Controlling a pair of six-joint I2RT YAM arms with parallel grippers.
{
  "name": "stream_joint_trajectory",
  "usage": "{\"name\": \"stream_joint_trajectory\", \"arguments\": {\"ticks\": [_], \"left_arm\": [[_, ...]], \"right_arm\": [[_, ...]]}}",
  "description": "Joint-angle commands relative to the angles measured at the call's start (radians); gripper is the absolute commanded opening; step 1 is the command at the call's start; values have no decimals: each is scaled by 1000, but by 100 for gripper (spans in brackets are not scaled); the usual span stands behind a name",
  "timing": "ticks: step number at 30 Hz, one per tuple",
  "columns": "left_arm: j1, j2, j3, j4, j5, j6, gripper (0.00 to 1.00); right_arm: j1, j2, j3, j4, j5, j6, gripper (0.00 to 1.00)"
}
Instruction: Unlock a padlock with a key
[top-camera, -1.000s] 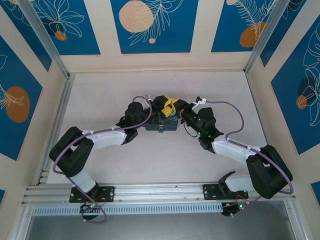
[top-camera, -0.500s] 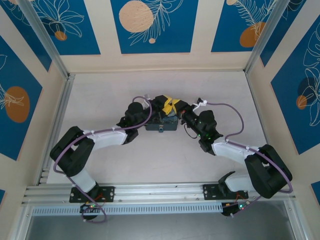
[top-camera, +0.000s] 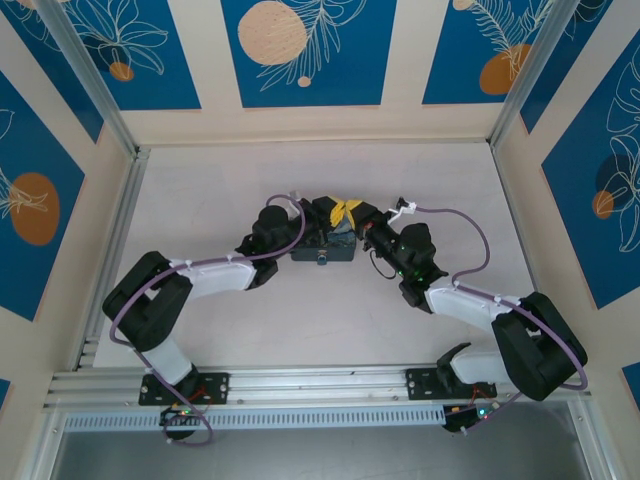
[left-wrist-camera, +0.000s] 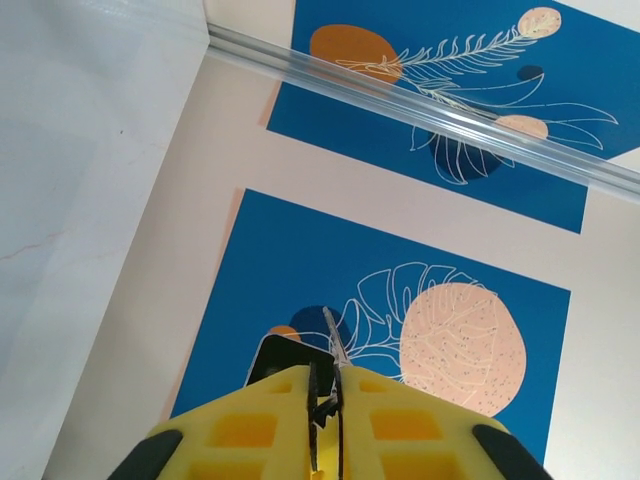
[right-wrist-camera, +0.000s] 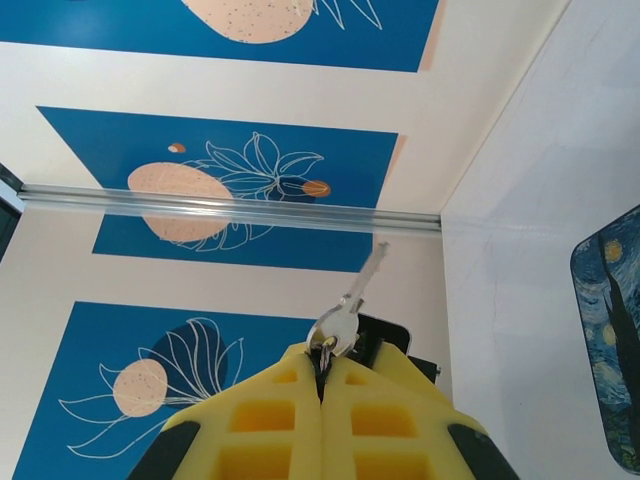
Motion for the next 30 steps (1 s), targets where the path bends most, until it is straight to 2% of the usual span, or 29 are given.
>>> {"name": "stream_joint_trajectory", "arguments": {"ticks": [1,7,10,11,12,13,14,15,18,20,22,24,27,30], "left_arm": [[-3,-12,0,36,-34,16,7],[-4,-11,-2,40,-33,20,0],[-4,-12,-1,35,-33,26,0],[-4,-13,-1,31,-33,33,0],[-1,-16,-1,24,-29,50,0],[4,-19,0,7,-16,73,0],[11,-22,1,-18,0,100,0],[20,-30,2,-47,20,144,0],[53,-64,16,-208,115,321,0],[78,-89,39,-326,184,482,0],[100,-124,75,-487,242,703,0],[112,-152,132,-661,280,928,0],[118,-183,206,-826,353,1210,0],[138,-186,250,-889,449,1342,0]], "right_arm": [[4,-17,-17,0,34,-2,0],[7,-17,-18,-5,36,-4,0],[4,-18,-14,-4,25,-11,0],[-2,-23,-10,-11,14,-10,13],[-13,-37,-12,-28,5,-7,35],[-28,-62,-16,-63,-4,-5,52],[-49,-93,-18,-119,-20,0,58],[-73,-137,-23,-193,-39,-8,60],[-138,-284,-23,-422,-86,-71,61],[-190,-354,8,-576,-155,-146,61],[-248,-386,38,-673,-250,-228,61],[-306,-377,62,-715,-365,-296,60],[-367,-317,89,-701,-535,-372,56],[-372,-243,112,-639,-652,-429,52]]}}
